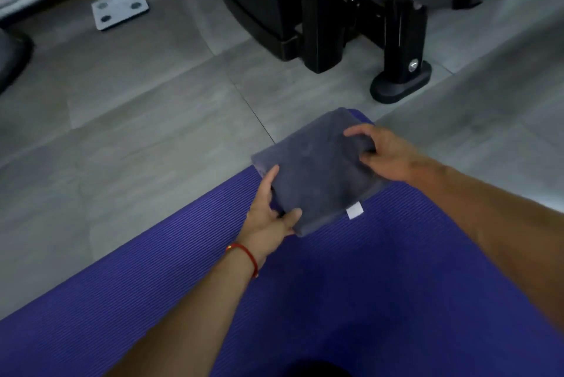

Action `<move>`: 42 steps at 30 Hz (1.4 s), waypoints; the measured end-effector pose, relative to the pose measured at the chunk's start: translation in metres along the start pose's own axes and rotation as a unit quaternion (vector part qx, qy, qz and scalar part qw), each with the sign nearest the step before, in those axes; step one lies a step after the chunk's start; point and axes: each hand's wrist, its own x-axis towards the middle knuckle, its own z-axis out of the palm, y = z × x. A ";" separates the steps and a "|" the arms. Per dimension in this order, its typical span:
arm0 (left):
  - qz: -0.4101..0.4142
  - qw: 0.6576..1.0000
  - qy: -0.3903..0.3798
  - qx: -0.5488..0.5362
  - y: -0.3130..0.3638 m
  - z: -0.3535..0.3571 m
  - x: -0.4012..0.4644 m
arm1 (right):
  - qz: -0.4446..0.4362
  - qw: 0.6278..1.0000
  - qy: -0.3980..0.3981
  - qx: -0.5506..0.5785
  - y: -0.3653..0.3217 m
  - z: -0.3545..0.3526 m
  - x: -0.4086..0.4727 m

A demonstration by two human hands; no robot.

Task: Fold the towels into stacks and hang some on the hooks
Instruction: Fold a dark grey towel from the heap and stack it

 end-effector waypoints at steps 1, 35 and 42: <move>0.001 1.000 0.004 0.005 0.003 0.001 0.015 | -0.004 1.000 0.010 -0.010 0.002 -0.004 0.017; -0.232 0.776 -0.050 0.585 -0.313 -0.164 -0.253 | -0.103 0.826 -0.325 -0.450 -0.064 0.430 -0.275; -0.204 0.793 -0.048 0.572 -0.322 -0.167 -0.250 | -0.084 0.807 -0.331 -0.482 -0.065 0.435 -0.272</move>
